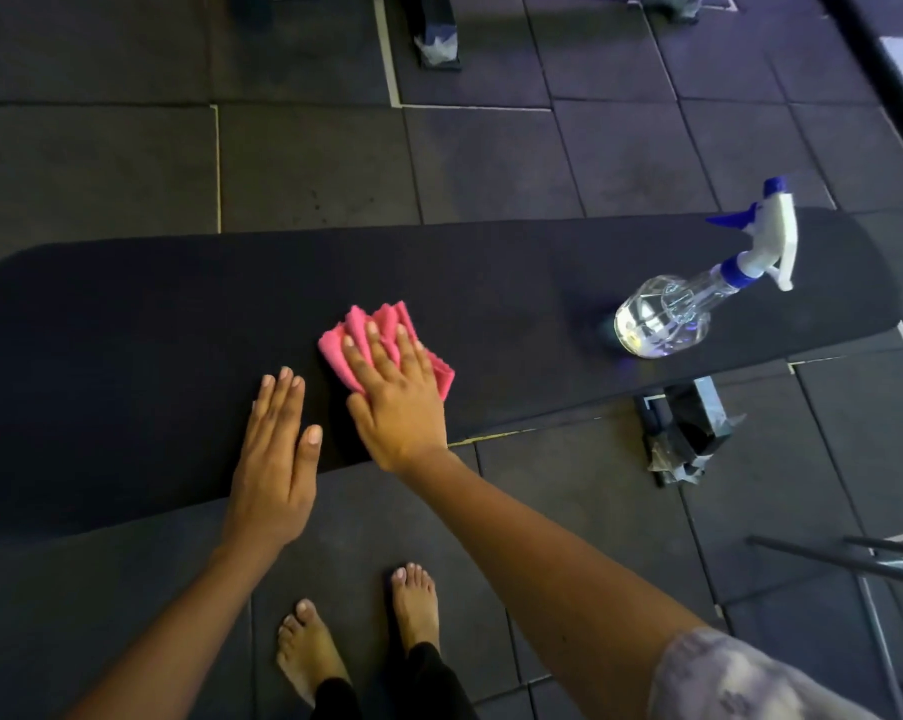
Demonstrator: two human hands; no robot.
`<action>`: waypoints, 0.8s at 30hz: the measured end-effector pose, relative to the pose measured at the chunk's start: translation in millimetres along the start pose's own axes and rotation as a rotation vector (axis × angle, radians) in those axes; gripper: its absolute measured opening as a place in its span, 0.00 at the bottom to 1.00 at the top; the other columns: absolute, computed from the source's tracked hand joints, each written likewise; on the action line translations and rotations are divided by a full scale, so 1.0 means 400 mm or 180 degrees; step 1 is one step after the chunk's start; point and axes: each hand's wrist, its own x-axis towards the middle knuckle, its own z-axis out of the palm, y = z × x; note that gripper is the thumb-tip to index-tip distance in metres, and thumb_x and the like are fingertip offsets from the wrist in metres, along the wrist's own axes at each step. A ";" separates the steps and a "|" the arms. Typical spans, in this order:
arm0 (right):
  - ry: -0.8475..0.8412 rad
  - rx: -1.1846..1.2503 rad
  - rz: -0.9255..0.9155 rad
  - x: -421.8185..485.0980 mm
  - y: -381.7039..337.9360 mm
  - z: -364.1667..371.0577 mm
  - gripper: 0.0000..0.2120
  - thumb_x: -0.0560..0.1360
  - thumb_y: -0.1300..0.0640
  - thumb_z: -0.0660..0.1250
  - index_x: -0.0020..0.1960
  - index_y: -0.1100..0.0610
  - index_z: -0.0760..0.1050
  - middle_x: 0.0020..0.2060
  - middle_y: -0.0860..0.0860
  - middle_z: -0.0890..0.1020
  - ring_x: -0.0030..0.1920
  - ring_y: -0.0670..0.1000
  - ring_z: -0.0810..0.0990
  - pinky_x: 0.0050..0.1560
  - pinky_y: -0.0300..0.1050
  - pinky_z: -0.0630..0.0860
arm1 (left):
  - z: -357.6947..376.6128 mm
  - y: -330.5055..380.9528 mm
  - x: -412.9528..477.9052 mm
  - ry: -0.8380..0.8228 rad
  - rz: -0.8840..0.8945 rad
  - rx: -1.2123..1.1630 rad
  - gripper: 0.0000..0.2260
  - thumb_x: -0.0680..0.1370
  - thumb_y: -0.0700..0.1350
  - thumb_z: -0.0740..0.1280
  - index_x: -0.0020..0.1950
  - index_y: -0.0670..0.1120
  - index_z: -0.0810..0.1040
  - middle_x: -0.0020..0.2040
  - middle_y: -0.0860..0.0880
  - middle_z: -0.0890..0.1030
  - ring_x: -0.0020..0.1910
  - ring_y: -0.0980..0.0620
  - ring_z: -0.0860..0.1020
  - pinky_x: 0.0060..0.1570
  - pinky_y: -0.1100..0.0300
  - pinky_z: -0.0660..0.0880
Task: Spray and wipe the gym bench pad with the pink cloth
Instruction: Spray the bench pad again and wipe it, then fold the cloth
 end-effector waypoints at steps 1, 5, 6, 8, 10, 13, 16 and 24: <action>-0.0080 0.0043 -0.0133 -0.014 -0.003 0.000 0.28 0.82 0.50 0.53 0.79 0.51 0.49 0.79 0.51 0.50 0.79 0.54 0.40 0.78 0.53 0.39 | -0.003 0.005 0.002 -0.0016 -0.0067 -0.0025 0.30 0.81 0.57 0.45 0.75 0.38 0.57 0.77 0.45 0.57 0.77 0.51 0.50 0.75 0.49 0.51; -0.0374 0.0220 -0.0567 -0.086 0.007 -0.020 0.27 0.82 0.52 0.53 0.79 0.49 0.51 0.79 0.49 0.51 0.79 0.51 0.41 0.78 0.54 0.43 | -0.008 0.017 0.003 -0.0133 -0.0044 0.0109 0.35 0.80 0.62 0.40 0.74 0.38 0.58 0.76 0.44 0.58 0.77 0.49 0.52 0.76 0.51 0.49; -0.0379 0.0184 -0.0603 -0.111 0.015 -0.027 0.27 0.82 0.50 0.52 0.79 0.49 0.51 0.79 0.48 0.51 0.79 0.50 0.42 0.78 0.54 0.44 | -0.008 0.017 0.003 -0.0141 -0.0038 0.0131 0.34 0.80 0.62 0.40 0.74 0.38 0.58 0.76 0.44 0.58 0.77 0.50 0.52 0.76 0.52 0.48; -0.0203 0.0088 -0.0509 -0.164 0.042 -0.046 0.28 0.80 0.49 0.50 0.79 0.51 0.53 0.79 0.48 0.52 0.79 0.52 0.44 0.77 0.57 0.47 | -0.007 0.017 0.004 -0.0116 -0.0087 0.0095 0.33 0.80 0.61 0.41 0.75 0.38 0.59 0.76 0.45 0.59 0.77 0.51 0.52 0.76 0.53 0.48; 0.0162 0.0225 -0.0178 -0.199 0.084 -0.075 0.29 0.78 0.50 0.50 0.78 0.53 0.57 0.78 0.50 0.54 0.79 0.56 0.50 0.77 0.59 0.51 | -0.004 0.017 0.005 -0.0071 -0.0127 0.0044 0.33 0.80 0.60 0.41 0.75 0.38 0.59 0.76 0.45 0.59 0.77 0.51 0.53 0.76 0.54 0.48; 0.0738 0.0493 0.0583 -0.177 0.175 -0.121 0.29 0.76 0.53 0.51 0.76 0.56 0.61 0.77 0.55 0.60 0.77 0.62 0.56 0.76 0.58 0.51 | 0.002 0.013 0.003 -0.0023 -0.0088 0.0063 0.31 0.81 0.59 0.42 0.74 0.38 0.60 0.76 0.45 0.60 0.77 0.51 0.53 0.75 0.58 0.47; 0.0700 0.0467 0.1140 -0.116 0.245 -0.125 0.27 0.78 0.58 0.54 0.77 0.57 0.59 0.76 0.58 0.61 0.77 0.64 0.55 0.77 0.58 0.49 | 0.004 0.008 0.001 -0.0034 -0.0054 0.0092 0.30 0.81 0.57 0.43 0.74 0.38 0.60 0.76 0.45 0.60 0.77 0.51 0.53 0.75 0.58 0.47; 0.0331 0.0256 0.0689 -0.100 0.072 -0.001 0.31 0.77 0.54 0.50 0.78 0.59 0.49 0.78 0.59 0.51 0.78 0.61 0.47 0.76 0.51 0.35 | 0.000 0.022 0.008 0.0325 -0.0278 -0.0672 0.27 0.80 0.54 0.48 0.74 0.39 0.62 0.75 0.48 0.63 0.76 0.54 0.56 0.75 0.60 0.52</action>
